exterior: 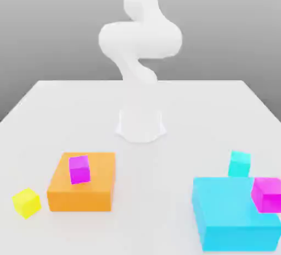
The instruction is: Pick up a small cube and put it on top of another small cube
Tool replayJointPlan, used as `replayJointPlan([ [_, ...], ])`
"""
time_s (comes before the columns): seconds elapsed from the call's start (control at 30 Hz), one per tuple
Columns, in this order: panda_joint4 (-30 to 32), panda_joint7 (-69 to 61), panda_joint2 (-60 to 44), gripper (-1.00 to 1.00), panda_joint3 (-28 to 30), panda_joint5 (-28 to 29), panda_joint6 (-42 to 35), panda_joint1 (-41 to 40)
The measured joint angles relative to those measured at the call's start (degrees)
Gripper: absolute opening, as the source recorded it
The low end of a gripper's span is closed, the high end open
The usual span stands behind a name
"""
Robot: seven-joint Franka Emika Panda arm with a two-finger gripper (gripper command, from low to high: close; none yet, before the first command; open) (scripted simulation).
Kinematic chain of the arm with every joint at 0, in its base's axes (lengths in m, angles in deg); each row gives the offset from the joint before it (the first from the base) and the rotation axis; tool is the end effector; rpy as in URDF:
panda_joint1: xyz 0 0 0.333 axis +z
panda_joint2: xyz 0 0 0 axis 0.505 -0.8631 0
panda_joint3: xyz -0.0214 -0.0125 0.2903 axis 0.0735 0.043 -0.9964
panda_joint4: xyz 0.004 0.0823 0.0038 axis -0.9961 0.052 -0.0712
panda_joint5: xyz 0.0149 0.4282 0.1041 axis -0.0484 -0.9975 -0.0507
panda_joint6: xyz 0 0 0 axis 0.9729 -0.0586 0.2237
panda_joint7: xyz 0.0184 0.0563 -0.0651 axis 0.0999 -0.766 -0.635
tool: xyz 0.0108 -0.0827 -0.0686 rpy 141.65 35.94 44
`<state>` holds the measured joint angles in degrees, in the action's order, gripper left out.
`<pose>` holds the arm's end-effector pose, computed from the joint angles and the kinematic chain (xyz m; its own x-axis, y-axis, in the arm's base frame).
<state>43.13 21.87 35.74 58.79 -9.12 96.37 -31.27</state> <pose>0.4460 -0.0264 0.6509 0.4901 -0.7488 0.4461 -0.5622 -0.6627 -0.4948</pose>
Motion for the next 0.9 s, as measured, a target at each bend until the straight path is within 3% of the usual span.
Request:
replayJointPlan([
  [0.57, 7.62, -4.79, -35.60, 0.00, 14.01, -6.12, 15.39, -7.83],
  [0.9, 10.82, -10.20, -56.68, 0.00, 15.27, -13.28, 24.97, -16.64],
])
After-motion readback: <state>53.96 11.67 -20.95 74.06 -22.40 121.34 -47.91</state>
